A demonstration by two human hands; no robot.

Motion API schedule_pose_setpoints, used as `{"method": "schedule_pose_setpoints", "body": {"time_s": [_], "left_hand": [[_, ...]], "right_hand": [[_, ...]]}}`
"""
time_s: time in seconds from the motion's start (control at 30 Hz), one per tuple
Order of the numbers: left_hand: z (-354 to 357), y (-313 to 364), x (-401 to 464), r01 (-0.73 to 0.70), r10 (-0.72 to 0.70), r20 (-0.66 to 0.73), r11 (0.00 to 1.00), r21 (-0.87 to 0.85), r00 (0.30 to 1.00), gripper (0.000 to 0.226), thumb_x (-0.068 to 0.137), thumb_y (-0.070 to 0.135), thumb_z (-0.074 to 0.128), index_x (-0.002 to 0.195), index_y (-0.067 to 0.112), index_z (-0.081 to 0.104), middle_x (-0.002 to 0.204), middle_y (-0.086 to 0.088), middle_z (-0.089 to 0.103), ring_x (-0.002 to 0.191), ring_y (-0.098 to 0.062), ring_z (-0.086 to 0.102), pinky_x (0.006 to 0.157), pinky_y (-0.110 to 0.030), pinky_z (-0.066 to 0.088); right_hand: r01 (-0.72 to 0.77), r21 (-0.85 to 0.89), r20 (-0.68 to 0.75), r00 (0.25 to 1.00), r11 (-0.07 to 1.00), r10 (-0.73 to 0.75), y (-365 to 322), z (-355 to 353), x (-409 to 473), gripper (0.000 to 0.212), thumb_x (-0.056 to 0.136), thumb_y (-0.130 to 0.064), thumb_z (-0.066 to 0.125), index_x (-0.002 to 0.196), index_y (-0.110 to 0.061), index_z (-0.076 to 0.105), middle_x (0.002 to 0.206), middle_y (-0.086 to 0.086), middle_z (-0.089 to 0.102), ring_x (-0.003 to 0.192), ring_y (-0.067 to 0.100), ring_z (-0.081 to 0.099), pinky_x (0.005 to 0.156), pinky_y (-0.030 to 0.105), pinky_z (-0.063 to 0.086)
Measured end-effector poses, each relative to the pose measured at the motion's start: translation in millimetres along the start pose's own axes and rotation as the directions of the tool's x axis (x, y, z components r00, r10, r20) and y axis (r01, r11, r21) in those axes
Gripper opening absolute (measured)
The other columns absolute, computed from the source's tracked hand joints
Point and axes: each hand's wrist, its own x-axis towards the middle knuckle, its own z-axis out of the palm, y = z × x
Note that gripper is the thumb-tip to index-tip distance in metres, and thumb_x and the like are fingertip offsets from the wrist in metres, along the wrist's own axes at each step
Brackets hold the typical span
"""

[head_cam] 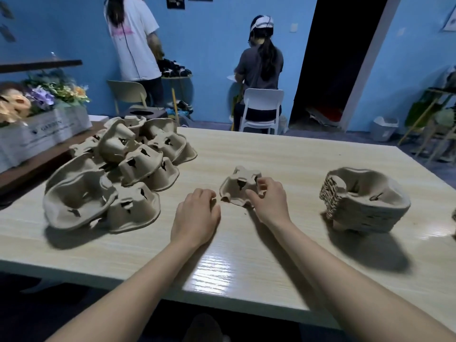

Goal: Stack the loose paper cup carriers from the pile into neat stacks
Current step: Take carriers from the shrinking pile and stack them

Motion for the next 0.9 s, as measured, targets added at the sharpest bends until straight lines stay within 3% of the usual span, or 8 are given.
{"method": "schedule_pose_setpoints", "body": {"time_s": [0.2,0.37,0.53,0.63,0.73,0.8,0.9], "left_hand": [[1,0,1,-0.009,0.009,-0.018,0.999,0.031,1.0,0.034,0.094,0.033,0.042,0.125,0.02,0.05,0.123,-0.001,0.052,0.112,-0.019,0.047,0.091,-0.033,0.034],[-1,0,0,-0.03,0.03,-0.026,0.999,0.012,0.999,0.033,0.094,0.032,0.045,0.124,0.02,0.05,0.119,-0.001,0.053,0.109,-0.019,0.049,0.089,-0.033,0.036],[-5,4,-6,-0.155,0.151,-0.087,0.987,-0.034,0.985,0.034,0.086,0.021,0.061,0.119,0.015,0.053,0.118,-0.005,0.052,0.102,-0.024,0.055,0.084,-0.035,0.044],[-7,13,-10,-0.314,0.319,-0.174,0.948,0.054,0.932,0.036,0.072,0.015,0.074,0.105,0.013,0.059,0.102,-0.008,0.057,0.084,-0.028,0.059,0.07,-0.034,0.045],[-8,28,-11,-0.426,0.454,-0.242,0.89,0.16,0.857,0.026,0.074,0.023,0.06,0.098,0.02,0.052,0.094,-0.004,0.058,0.078,-0.026,0.059,0.071,-0.03,0.038],[-8,38,-9,-0.493,0.53,-0.263,0.847,0.198,0.806,0.017,0.079,0.027,0.05,0.095,0.021,0.051,0.092,-0.003,0.06,0.077,-0.026,0.058,0.07,-0.03,0.034],[-14,52,-3,-0.574,0.599,-0.284,0.8,0.175,0.749,0.008,0.085,0.024,0.051,0.088,0.017,0.055,0.086,-0.004,0.06,0.073,-0.027,0.055,0.064,-0.033,0.037]], "right_hand": [[-0.018,-0.018,-0.054,0.998,1.0,0.017,-3,14,6,0.037,0.086,-0.034,0.062,0.118,-0.015,0.057,0.12,0.011,0.049,0.117,0.027,0.041,0.095,0.036,0.035],[-0.013,0.043,-0.057,0.998,0.999,0.015,-2,11,0,0.037,0.085,-0.034,0.064,0.115,-0.013,0.06,0.116,0.011,0.051,0.113,0.028,0.047,0.095,0.038,0.04],[-0.027,0.121,-0.042,0.999,0.992,0.032,-4,-10,-8,0.023,0.083,-0.03,0.066,0.099,-0.013,0.066,0.105,0.01,0.061,0.096,0.025,0.056,0.077,0.027,0.041],[-0.028,0.197,-0.025,0.999,0.98,0.034,-10,-26,-12,0.008,0.079,-0.024,0.068,0.079,-0.016,0.067,0.084,0.005,0.067,0.077,0.021,0.059,0.066,0.027,0.044],[-0.038,0.208,-0.02,0.999,0.977,0.044,-17,-40,-15,0.01,0.076,-0.022,0.069,0.076,-0.011,0.069,0.072,0.002,0.066,0.065,0.015,0.055,0.057,0.024,0.042],[-0.034,0.216,-0.016,0.999,0.976,0.038,-21,-48,-16,0.013,0.074,-0.023,0.069,0.073,-0.01,0.07,0.07,0.002,0.066,0.063,0.014,0.055,0.061,0.026,0.043],[0.006,0.318,0.007,1.0,0.948,-0.008,-26,-63,-20,0.015,0.08,-0.024,0.068,0.078,-0.01,0.069,0.077,0.005,0.069,0.071,0.016,0.059,0.071,0.029,0.046]]}}
